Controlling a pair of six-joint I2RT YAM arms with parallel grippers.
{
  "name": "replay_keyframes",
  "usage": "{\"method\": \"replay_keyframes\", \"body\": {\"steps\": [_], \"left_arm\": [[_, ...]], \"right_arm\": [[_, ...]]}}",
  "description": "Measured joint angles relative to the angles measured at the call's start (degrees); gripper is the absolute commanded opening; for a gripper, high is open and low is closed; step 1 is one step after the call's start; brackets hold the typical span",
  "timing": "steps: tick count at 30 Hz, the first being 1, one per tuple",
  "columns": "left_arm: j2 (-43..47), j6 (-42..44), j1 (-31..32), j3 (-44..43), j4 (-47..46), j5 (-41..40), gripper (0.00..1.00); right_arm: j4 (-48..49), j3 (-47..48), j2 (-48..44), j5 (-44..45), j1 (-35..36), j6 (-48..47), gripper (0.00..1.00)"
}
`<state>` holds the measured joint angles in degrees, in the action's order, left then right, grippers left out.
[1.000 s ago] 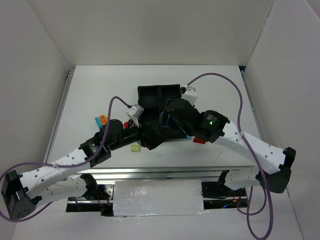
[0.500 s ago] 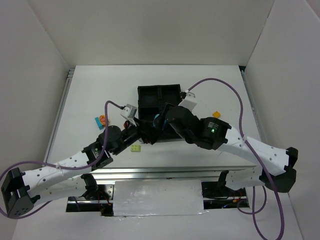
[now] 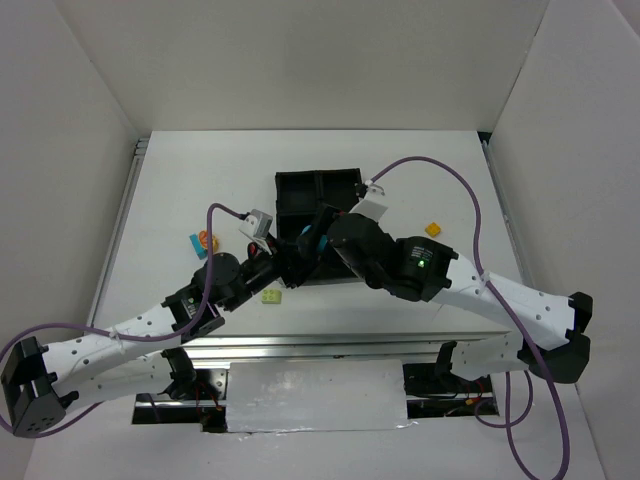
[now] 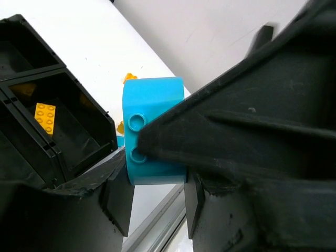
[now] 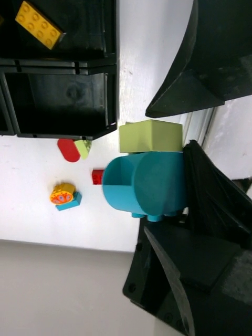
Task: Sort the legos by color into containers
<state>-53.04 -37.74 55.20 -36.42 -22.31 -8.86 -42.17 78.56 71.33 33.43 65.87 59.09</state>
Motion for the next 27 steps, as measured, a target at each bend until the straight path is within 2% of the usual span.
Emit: {"method": "replay_keyframes", "body": {"steps": [1,8,11,14,19,21,25,27], "left_arm": [[0.5,0.04,0.0,0.22,0.0,-0.04,0.0],[3.21,0.17,0.13,0.33,0.44,0.59,0.0],[4.44,0.22,0.28,0.33,2.19,1.86,0.0],[6.64,0.46,-0.02,0.28,4.02,3.93,0.0],[9.05,1.62,-0.02,-0.31,5.22,10.38,0.0],[9.4,1.6,-0.04,-0.33,5.01,13.38,0.0],[9.03,1.46,-0.04,-0.35,3.67,20.41,0.0],[8.59,1.25,-0.04,-0.35,2.86,23.32,0.0]], "right_arm": [[1.03,-0.57,-0.39,-0.52,0.0,0.22,1.0],[9.14,-9.29,-8.7,-4.55,-1.33,-1.73,1.0],[16.92,-16.87,-16.24,-10.03,-4.57,-6.43,0.98],[24.15,-26.23,-26.45,-19.76,-9.88,-13.53,0.97],[32.0,-33.09,-35.36,-34.07,-15.26,-22.05,0.9],[35.5,-34.23,-36.02,-40.19,-16.37,-24.61,0.86],[40.22,-35.5,-34.58,-48.59,-16.96,-27.47,0.72],[42.21,-35.95,-33.75,-51.6,-16.96,-28.2,0.69]]}}
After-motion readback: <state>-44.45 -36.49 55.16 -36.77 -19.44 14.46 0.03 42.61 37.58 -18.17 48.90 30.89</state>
